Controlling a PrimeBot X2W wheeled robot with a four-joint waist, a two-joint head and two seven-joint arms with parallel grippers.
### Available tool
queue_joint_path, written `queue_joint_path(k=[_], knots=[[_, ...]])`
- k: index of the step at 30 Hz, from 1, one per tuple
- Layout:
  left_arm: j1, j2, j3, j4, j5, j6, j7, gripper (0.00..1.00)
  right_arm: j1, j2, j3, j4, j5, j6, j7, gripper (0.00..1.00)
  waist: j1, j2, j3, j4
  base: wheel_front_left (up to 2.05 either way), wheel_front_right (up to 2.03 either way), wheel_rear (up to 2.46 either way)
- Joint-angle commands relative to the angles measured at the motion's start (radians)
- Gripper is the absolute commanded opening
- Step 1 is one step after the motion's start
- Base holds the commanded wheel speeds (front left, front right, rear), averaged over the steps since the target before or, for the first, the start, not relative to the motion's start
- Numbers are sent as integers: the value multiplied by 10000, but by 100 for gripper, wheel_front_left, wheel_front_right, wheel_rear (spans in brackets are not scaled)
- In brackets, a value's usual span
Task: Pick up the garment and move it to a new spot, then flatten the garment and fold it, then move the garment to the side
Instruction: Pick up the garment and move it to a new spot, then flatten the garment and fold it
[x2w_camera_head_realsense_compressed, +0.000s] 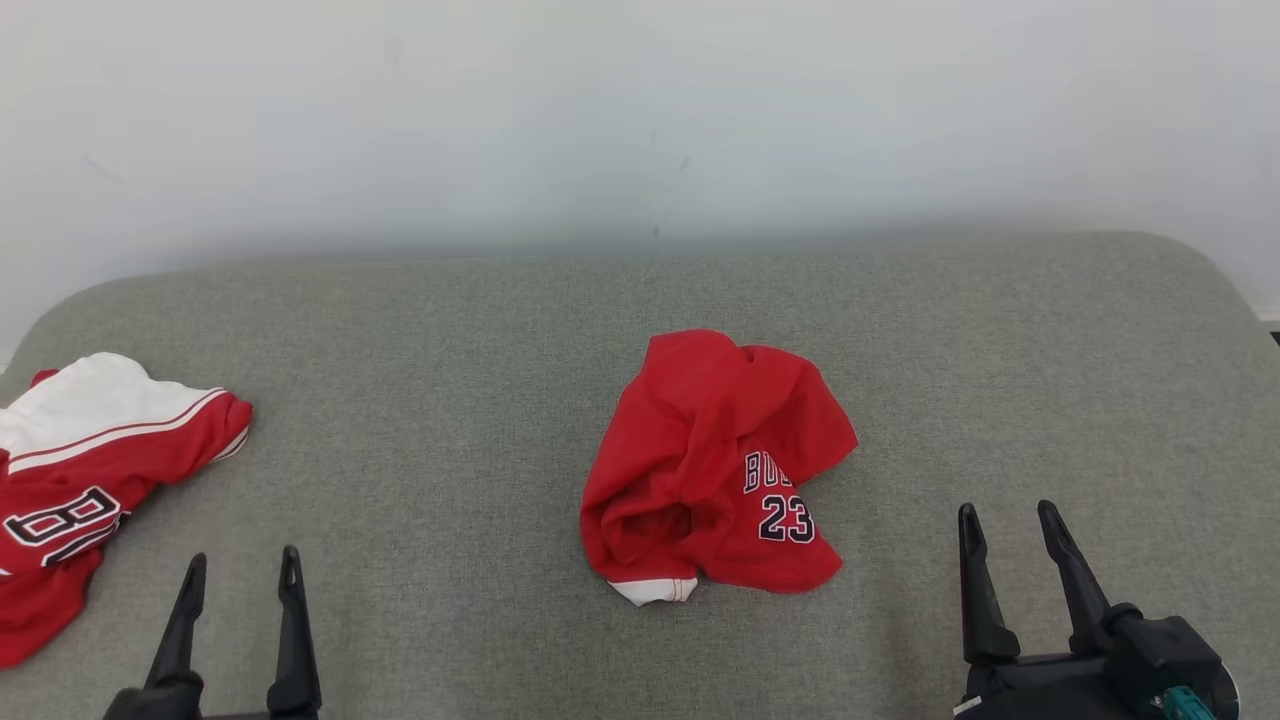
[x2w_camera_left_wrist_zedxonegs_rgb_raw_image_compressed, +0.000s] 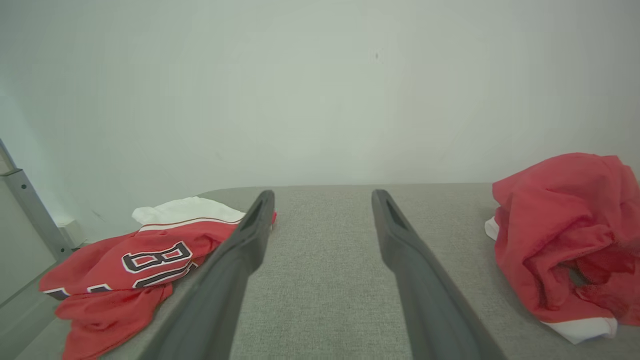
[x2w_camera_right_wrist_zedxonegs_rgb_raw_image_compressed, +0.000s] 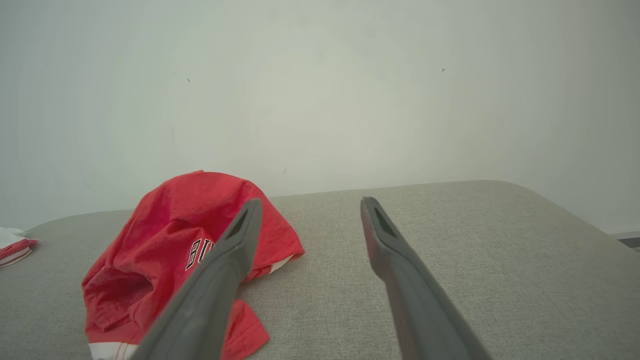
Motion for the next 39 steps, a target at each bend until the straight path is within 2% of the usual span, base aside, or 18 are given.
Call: queue_joint_path(k=[1, 11, 26, 39], knots=[[210, -81, 93, -135, 37, 88, -32, 100, 111, 15, 37, 28, -51, -22, -2, 100, 0, 0, 10, 1, 0, 0, 0], [556, -595, 390, -197, 380, 4, -32, 100, 256, 13, 279, 200, -147, -22, -2, 100, 0, 0, 7, -158, 0, 0, 0], [385, -788, 338, 144, 977, -476, -33, 100, 249, 15, 347, 343, -203, -22, -2, 100, 0, 0, -90, -372, 0, 0, 0], [319, -822, 290, 415, 1217, -639, -34, 100, 297, 15, 369, 370, -241, -22, -2, 100, 0, 0, -90, -358, 0, 0, 0]])
